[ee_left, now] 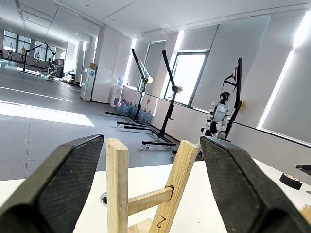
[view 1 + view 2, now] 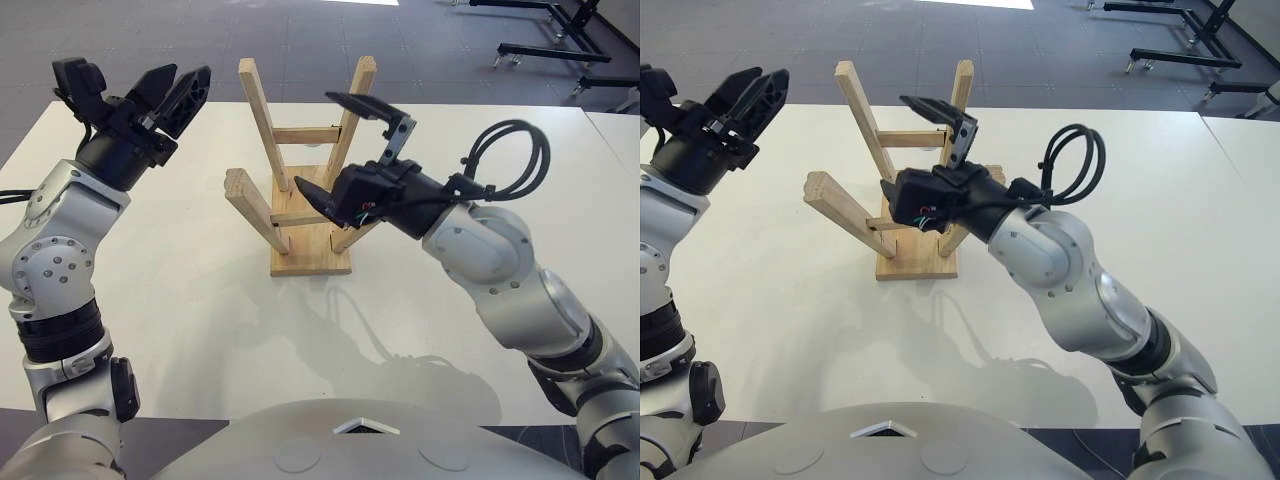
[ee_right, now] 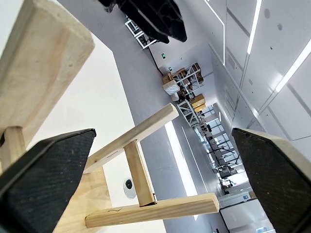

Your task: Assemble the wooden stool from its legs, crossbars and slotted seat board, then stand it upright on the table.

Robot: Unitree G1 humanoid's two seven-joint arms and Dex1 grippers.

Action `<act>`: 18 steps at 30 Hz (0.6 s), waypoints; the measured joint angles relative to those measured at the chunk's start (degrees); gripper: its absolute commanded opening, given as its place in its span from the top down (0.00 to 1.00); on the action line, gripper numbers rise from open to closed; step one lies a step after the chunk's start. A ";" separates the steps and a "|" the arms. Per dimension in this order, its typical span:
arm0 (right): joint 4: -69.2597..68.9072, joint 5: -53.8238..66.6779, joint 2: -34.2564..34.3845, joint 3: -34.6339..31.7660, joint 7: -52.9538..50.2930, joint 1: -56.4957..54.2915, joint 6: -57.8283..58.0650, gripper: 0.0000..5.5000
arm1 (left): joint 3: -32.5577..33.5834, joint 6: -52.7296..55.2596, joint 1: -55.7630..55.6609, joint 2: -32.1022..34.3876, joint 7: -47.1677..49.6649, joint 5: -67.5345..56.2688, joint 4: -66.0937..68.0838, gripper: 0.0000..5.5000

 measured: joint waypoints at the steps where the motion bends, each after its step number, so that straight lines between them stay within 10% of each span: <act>1: 0.28 -1.51 -0.04 0.60 0.23 0.18 -0.50 0.06 | 0.00 0.01 0.03 -0.01 0.00 0.00 -0.01 0.34; 18: 6.52 -20.26 3.87 3.37 5.22 6.56 -3.79 0.06 | -0.62 0.01 0.86 -0.45 -0.56 0.31 -0.83 0.34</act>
